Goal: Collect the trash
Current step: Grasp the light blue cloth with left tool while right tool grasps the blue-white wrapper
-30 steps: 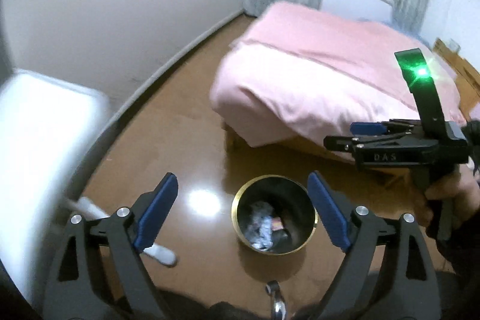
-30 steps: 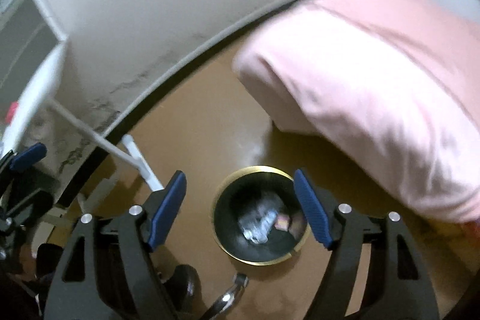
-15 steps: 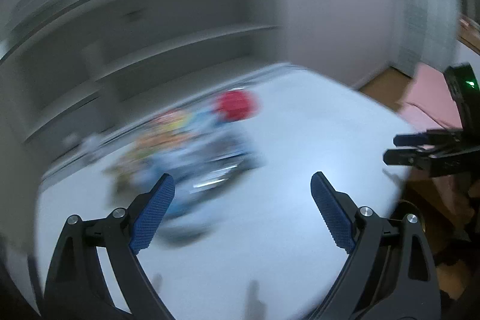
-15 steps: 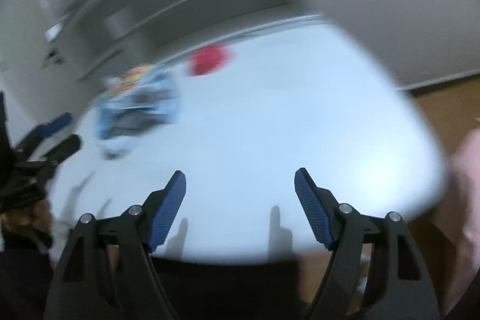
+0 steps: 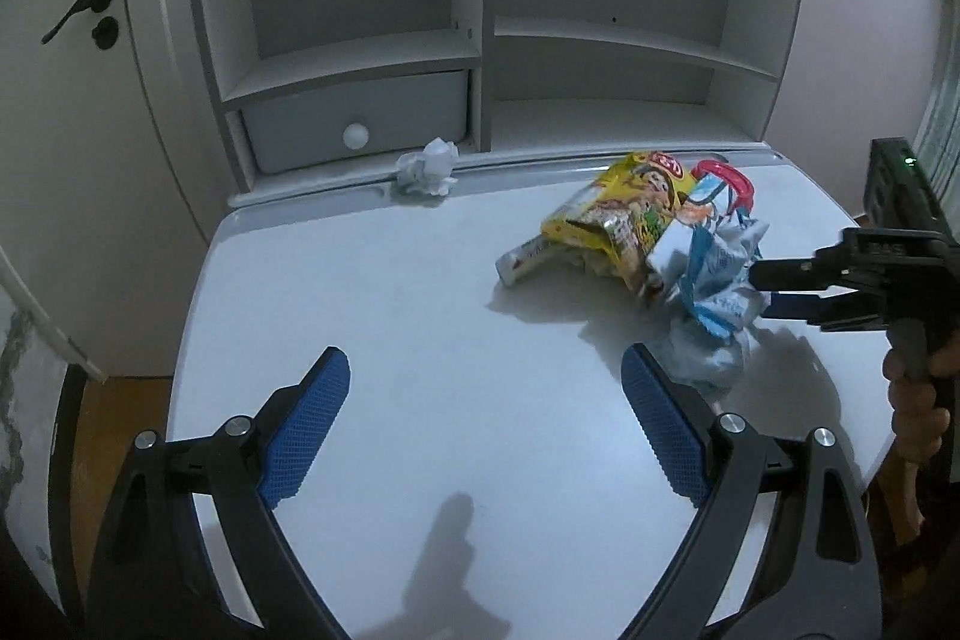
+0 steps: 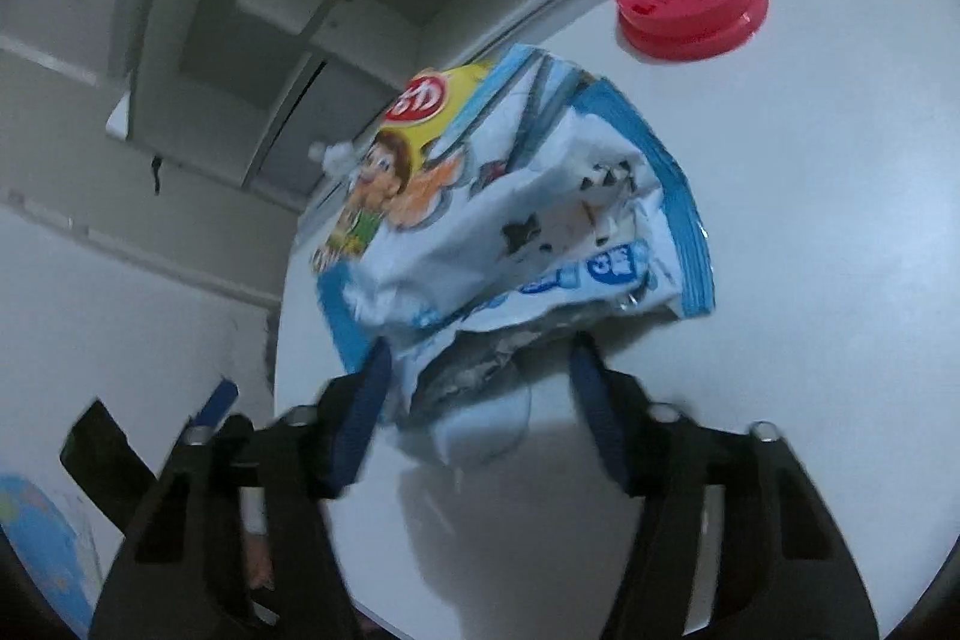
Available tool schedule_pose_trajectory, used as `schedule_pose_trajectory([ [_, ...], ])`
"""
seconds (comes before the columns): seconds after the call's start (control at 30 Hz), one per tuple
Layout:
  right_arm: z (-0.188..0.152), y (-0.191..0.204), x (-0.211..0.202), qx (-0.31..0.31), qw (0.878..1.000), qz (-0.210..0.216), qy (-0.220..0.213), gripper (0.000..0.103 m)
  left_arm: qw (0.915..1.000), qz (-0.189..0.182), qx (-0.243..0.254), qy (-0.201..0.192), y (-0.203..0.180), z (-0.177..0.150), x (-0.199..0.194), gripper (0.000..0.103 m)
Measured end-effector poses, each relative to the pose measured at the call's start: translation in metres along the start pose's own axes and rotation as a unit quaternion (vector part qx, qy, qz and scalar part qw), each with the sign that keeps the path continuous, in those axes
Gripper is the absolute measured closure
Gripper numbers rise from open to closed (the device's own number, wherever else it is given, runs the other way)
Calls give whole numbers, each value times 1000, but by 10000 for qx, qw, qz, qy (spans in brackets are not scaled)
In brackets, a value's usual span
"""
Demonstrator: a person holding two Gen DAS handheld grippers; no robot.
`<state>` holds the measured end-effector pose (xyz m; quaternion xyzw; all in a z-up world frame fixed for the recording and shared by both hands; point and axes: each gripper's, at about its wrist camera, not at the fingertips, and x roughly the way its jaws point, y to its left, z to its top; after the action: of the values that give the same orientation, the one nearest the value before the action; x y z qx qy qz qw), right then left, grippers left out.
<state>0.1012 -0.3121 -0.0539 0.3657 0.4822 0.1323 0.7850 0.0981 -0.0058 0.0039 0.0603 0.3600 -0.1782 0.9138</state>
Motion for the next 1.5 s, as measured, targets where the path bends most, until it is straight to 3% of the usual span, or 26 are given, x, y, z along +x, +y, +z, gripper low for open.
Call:
schedule_pose_trajectory([
  [0.13,6,0,-2,93,9999,52,17,86,9997,-201,121,-30,-10,7,6,14],
  [0.23,8,2,-16,8,10000,90,-42,94,9986,-447,271,35,-30,9,15,14],
  [0.43,8,4,-49,-103,9994,289,-131,97,9921,-991,736,240,-79,-1,34,14],
  [0.57,7,11,-76,-394,9984,173,-365,97,9857,-1358,917,399,-105,-8,44,14],
  [0.73,1,10,-108,-739,9947,-258,-673,99,9865,-1244,786,723,-118,-7,67,14],
  [0.9,-5,-9,-114,-655,9945,-557,-595,99,9889,-1007,791,756,-124,-6,71,14],
  [1.0,-5,-21,-108,-438,9958,-621,-507,93,9899,-958,741,736,-123,-5,69,14],
  [1.07,-4,-29,-105,-182,9972,-547,-468,47,9898,-970,753,723,-121,-2,71,14],
  [1.1,-4,-31,-105,-93,9971,-522,-551,14,9900,-934,746,746,-122,-2,72,14],
  [1.2,-3,-28,-102,-94,9976,-399,-561,13,9897,-943,748,769,-125,-1,76,14],
  [1.37,3,-20,-69,-98,9989,-429,-178,13,9896,-887,641,935,-123,-2,88,14],
  [1.43,6,-17,-56,-132,9985,-518,-90,20,9894,-941,586,943,-121,-3,87,16],
  [1.5,7,-11,-44,-207,9982,-558,41,30,9892,-967,635,900,-122,-4,84,30],
])
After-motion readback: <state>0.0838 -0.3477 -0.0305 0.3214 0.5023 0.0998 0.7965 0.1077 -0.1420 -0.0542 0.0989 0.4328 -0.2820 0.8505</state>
